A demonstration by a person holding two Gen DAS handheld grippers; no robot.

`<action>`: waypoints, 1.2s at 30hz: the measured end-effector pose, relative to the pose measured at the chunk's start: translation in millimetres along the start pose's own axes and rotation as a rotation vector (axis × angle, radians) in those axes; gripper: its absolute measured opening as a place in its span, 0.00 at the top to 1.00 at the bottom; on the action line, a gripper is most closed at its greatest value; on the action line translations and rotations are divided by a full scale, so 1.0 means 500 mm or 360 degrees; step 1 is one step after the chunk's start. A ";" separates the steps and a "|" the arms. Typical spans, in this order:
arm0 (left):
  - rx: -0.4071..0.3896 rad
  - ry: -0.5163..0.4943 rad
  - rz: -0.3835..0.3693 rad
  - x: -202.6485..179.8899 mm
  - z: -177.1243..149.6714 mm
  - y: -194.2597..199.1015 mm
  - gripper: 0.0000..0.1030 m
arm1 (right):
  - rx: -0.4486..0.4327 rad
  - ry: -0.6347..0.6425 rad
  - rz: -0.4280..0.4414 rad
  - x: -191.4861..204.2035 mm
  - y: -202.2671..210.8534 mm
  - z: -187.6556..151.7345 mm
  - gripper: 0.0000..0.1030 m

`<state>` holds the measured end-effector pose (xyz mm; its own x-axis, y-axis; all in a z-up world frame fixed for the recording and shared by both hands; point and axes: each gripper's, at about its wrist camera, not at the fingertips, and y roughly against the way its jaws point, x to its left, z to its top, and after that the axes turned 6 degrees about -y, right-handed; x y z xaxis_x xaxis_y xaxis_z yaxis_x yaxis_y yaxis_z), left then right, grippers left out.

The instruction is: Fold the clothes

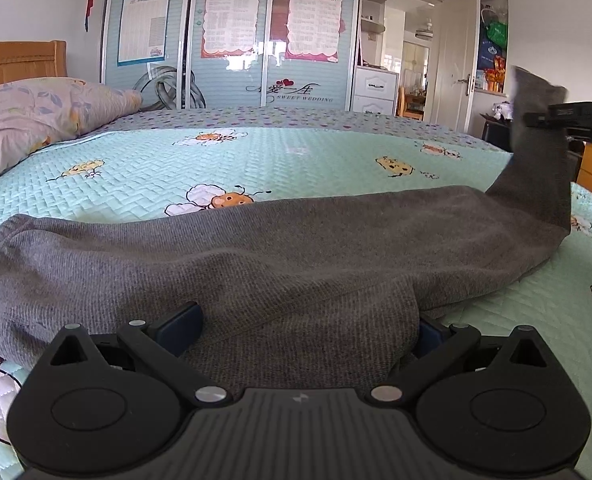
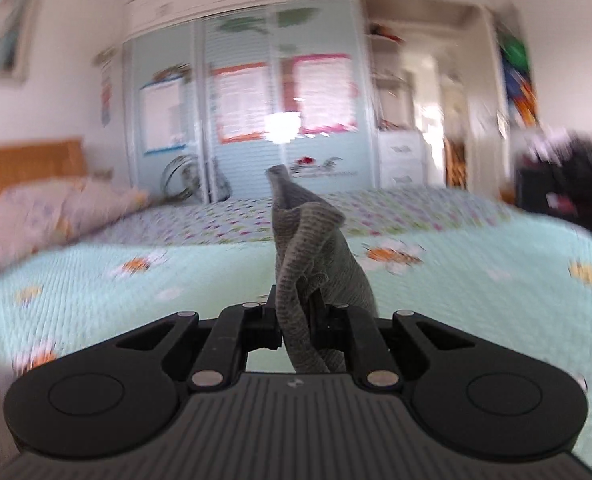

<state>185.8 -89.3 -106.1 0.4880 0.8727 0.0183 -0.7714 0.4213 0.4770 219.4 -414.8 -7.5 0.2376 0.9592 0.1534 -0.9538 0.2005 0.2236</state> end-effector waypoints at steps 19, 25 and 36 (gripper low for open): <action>-0.0178 0.0545 -0.0247 0.122 -0.027 0.005 0.02 | 0.0302 0.0863 0.0246 0.440 0.018 -0.211 0.87; -0.0355 0.0975 -0.0360 0.197 -0.062 0.023 0.01 | 0.0365 0.0762 0.0281 0.441 0.024 -0.206 0.86; -0.0465 0.1050 -0.0277 0.233 -0.058 0.059 0.01 | 0.0454 0.0866 0.0330 0.480 0.025 -0.246 0.83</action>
<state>207.9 31.8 -115.5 0.3372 0.7156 -0.6117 -0.8275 0.5351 0.1698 241.8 -157.4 -86.1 -0.1450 0.9513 -0.2721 -0.8659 0.0110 0.5000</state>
